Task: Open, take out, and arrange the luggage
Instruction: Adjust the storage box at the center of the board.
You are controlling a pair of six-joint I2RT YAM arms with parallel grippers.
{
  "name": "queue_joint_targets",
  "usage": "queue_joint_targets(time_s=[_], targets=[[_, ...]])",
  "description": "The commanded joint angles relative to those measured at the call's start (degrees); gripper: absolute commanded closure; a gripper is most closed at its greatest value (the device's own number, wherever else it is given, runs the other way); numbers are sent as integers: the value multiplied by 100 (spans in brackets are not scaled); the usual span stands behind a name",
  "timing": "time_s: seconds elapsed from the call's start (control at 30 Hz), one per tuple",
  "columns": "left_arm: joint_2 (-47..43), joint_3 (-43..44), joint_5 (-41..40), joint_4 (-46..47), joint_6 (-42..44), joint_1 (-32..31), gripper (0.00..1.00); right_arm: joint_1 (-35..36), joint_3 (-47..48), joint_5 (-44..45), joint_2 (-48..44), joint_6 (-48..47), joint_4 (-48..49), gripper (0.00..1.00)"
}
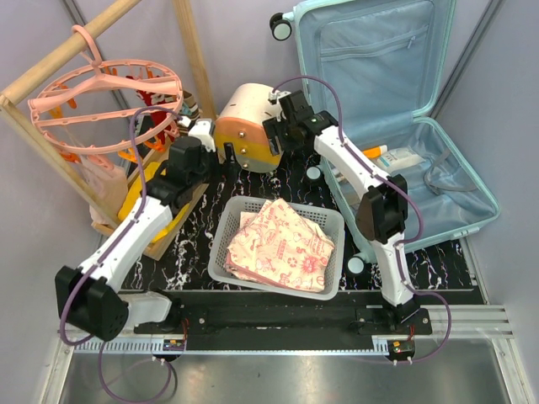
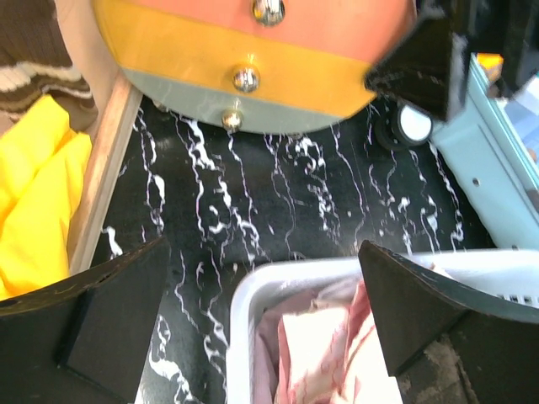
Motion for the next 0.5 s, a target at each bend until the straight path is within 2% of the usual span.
queue_joint_targets(time_s=[0.0,0.1,0.27,0.47], targets=[[719,743,-225,564,16,16,4,-116,-125,-835,-813,-152,294,23],[1134,1245,-374,626,156,-80,7,-98,-625,-1188,-1488,-152,443,24],[1925,1914,-699,670,394,-133,14,-125,-1679,-890,-2641,129,663,23],[2636,2669,-805,460,640,-125,23,-537,-2278,-969,-3231,753,663,25]])
